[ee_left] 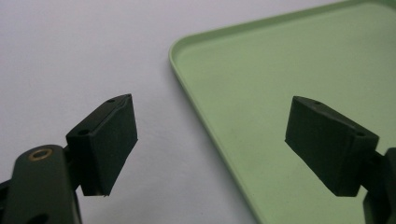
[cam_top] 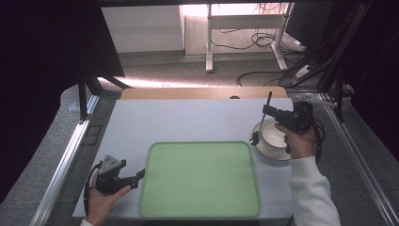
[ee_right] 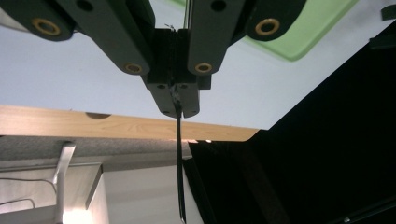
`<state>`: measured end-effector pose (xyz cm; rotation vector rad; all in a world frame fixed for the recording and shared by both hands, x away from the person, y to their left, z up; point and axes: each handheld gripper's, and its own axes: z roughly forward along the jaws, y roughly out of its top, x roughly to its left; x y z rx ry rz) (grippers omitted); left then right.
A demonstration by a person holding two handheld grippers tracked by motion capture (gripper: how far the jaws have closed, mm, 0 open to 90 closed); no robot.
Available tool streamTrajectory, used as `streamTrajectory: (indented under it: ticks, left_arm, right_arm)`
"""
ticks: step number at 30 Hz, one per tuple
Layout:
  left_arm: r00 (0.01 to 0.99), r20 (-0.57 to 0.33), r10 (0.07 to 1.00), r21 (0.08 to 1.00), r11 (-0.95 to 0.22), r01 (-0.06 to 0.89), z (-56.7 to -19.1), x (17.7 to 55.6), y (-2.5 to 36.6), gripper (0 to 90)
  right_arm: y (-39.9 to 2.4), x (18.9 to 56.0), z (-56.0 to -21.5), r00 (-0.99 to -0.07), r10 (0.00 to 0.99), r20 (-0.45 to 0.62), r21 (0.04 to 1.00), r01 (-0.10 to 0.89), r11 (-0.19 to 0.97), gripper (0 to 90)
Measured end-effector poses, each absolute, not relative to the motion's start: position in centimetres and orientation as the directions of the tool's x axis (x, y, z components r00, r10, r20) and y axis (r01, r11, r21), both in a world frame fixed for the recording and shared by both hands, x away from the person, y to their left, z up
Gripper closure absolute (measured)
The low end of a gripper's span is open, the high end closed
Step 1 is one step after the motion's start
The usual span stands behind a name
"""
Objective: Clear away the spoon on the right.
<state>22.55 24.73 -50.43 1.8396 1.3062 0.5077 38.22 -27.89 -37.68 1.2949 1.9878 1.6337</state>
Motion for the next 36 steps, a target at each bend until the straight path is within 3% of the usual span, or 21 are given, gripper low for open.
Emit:
streamTrajectory:
  ticks: [36]
  left_arm:
    - [0.378,-0.118,0.918,0.787,-0.145,0.599,-50.5,22.6,24.7,16.6]
  right_arm:
    - [-24.6,33.6,-40.6,-0.602,0.718,0.350,0.827,0.558,0.065,89.9]
